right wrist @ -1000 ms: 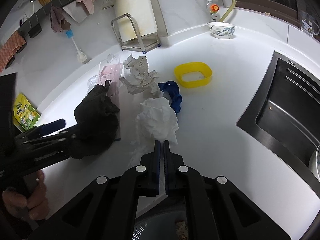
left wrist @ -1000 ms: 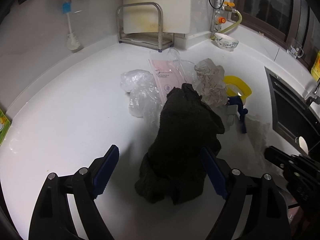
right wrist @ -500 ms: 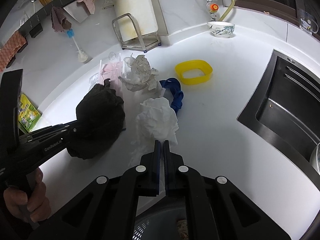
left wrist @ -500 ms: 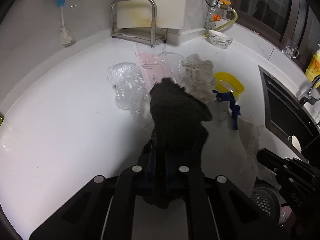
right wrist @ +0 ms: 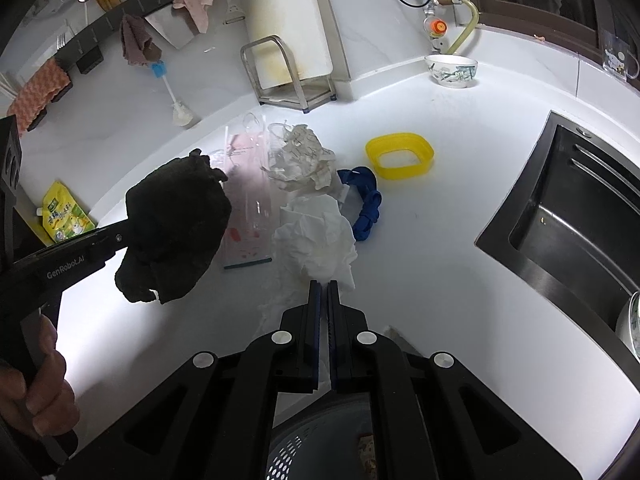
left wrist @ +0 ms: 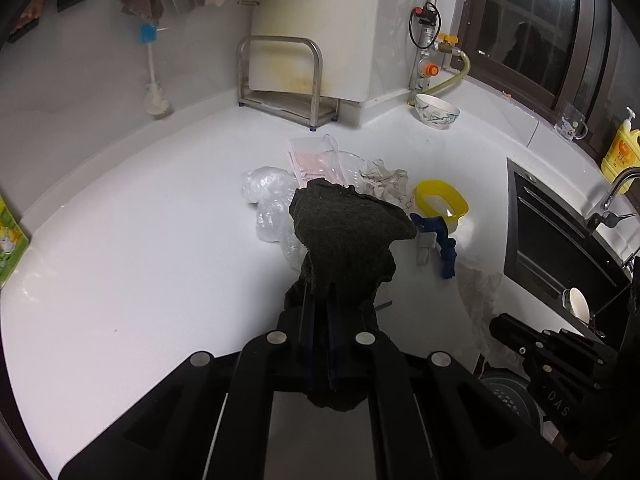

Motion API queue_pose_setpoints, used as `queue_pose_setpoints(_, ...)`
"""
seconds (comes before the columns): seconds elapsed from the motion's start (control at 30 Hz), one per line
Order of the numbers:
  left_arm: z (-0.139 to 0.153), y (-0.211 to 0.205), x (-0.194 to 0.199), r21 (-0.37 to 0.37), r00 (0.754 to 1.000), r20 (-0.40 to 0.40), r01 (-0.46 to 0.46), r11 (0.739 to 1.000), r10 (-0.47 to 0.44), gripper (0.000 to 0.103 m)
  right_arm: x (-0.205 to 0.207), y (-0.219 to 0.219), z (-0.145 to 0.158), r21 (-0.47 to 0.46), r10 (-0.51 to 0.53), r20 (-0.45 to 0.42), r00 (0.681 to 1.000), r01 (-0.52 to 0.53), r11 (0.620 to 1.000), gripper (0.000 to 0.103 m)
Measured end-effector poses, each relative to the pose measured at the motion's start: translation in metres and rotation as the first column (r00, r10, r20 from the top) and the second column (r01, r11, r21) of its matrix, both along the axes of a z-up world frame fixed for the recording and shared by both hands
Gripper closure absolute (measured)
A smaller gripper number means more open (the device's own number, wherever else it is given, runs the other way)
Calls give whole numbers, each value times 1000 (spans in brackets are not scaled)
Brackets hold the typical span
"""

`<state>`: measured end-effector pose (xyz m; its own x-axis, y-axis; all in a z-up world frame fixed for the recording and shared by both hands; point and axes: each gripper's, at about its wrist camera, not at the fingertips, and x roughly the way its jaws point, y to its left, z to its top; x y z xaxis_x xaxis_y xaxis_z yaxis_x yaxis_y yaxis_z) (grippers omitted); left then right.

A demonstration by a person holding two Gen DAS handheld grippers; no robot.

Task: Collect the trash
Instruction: 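Lift and carry the black cloth and white tissue with both grippers toward the basket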

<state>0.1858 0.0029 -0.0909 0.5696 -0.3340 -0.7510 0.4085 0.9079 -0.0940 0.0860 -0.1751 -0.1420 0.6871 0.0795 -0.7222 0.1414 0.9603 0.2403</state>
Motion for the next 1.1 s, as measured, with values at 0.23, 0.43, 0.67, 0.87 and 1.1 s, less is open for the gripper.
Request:
queue_pose_setpoints(0.23,6,6,-24,26,999,2,-34,999,34,98,-19,1,10,-2,36,14,999,-36,999,99)
queue_pose_setpoints(0.43,9,5,-54,42,998,-4,-63,997,63,98,-42,-4,12,5,78,9,997,-78,997,99)
queue_pose_setpoints(0.67,12,-7,-101,41,996,-20,-82,996,83,98,-75,-15,17,2,121,3,993,-121,993,99)
queue_pose_setpoints(0.87,10,-24,-137,42,996,-30,-78,996,79,98,-108,-28,17,0,148,-11,989,-148,989,99)
queue_pose_setpoints(1.1,0,-50,-176,57,997,-54,-52,997,55,98,-148,-40,6,3,178,-48,983,-178,984,99)
